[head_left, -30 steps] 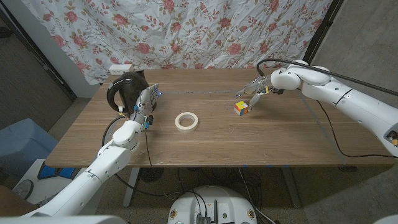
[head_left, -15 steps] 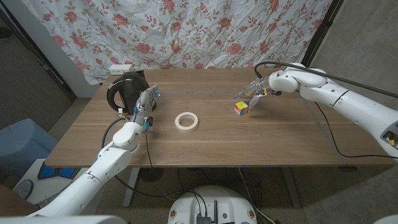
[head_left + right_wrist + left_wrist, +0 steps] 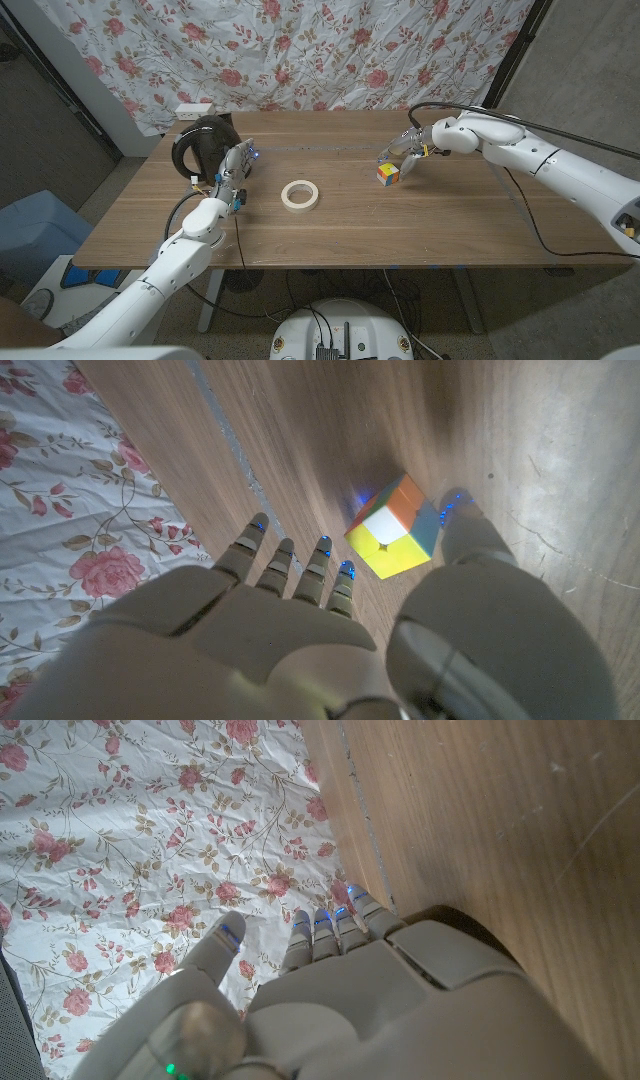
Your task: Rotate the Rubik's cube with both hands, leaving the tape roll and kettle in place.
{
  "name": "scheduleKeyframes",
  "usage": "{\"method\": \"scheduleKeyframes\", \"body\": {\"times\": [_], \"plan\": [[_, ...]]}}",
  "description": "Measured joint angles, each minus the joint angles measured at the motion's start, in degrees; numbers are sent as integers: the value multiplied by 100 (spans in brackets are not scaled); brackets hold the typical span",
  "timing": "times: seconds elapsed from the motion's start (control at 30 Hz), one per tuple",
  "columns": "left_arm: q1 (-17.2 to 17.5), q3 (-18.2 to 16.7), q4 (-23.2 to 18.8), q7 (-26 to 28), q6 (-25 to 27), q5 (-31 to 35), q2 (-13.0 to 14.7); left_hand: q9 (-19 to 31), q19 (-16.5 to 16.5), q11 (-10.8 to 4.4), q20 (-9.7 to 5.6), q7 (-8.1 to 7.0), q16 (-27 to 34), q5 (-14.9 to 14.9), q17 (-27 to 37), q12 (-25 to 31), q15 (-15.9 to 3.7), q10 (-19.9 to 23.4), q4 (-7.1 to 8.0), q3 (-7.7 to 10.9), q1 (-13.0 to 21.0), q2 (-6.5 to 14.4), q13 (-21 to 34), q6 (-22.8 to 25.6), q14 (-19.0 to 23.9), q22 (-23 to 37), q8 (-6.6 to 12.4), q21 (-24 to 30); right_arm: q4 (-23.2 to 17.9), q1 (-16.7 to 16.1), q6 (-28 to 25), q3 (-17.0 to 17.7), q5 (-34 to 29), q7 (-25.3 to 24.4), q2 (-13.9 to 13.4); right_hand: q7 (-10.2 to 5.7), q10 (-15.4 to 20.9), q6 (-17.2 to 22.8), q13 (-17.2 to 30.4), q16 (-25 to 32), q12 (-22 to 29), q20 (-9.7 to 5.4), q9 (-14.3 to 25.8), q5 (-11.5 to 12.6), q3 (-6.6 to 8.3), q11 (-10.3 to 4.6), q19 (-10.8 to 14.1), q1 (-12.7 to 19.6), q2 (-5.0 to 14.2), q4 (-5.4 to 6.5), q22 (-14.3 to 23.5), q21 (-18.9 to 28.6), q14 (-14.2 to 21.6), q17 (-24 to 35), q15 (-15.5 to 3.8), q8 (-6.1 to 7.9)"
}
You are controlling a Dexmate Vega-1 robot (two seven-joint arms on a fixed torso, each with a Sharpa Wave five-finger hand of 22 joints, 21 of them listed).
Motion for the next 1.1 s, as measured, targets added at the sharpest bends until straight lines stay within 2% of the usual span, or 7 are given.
{"method": "scheduleKeyframes", "body": {"times": [0.4,0.7,0.77,0.9,1.0,1.07,1.1], "plan": [[4,13,8,-12,13,-30,-18,0,31,-9,31,7,0,0,0,0,0,9,27,21,0,0,0,7,0,31,0,0,131,-55,104,41,28,-401,-14,-57,557,474,-3,88,52,-113,27,63,-32,-285,278,235,-37,31,0,0,421,-29,-235,145],[6,24,25,-30,13,-51,-24,-1,30,22,31,27,0,0,0,0,0,40,47,0,0,0,0,27,-1,31,0,0,211,-73,203,52,36,-695,-33,-72,880,705,-17,128,54,-196,53,63,-49,-389,400,590,60,14,-13,0,642,-28,-256,268],[14,25,25,-39,13,-57,-24,-1,30,22,31,27,0,0,0,0,0,40,47,0,0,0,0,27,-1,31,0,0,252,-83,220,52,21,-776,-42,-79,927,739,-16,128,54,-198,53,63,-49,-390,402,663,-14,14,-13,0,686,-29,-215,289],[28,26,23,-43,20,-67,-22,-1,30,22,30,27,0,0,0,0,0,40,47,0,0,0,0,27,-1,30,0,0,272,-109,240,52,-22,-917,-62,-71,1053,786,-13,128,54,-256,53,63,-49,-439,462,693,15,14,-13,0,756,-29,-249,329],[35,26,13,-43,26,-73,-18,-1,30,22,30,27,0,0,0,0,0,40,47,0,0,0,0,27,-1,30,0,0,275,-129,250,53,-61,-1028,-74,-72,1096,848,0,128,54,-227,78,63,-49,-439,514,694,14,14,-13,0,788,-28,-234,333],[39,27,6,-44,31,-76,-16,-1,30,22,30,27,0,0,0,0,0,40,47,0,0,0,0,27,-1,30,0,0,277,-154,251,58,-85,-1100,-89,-93,1125,869,0,128,54,-257,80,63,-83,-449,544,697,11,45,-13,0,817,-28,-247,350],[41,27,4,-44,32,-77,-15,-1,30,22,30,27,0,0,0,0,0,40,47,0,0,0,0,27,-1,30,0,0,277,-158,251,58,-98,-1143,-91,-89,1162,911,0,156,54,-257,80,63,-113,-442,544,765,-56,45,-13,0,826,-28,-251,380]]}}
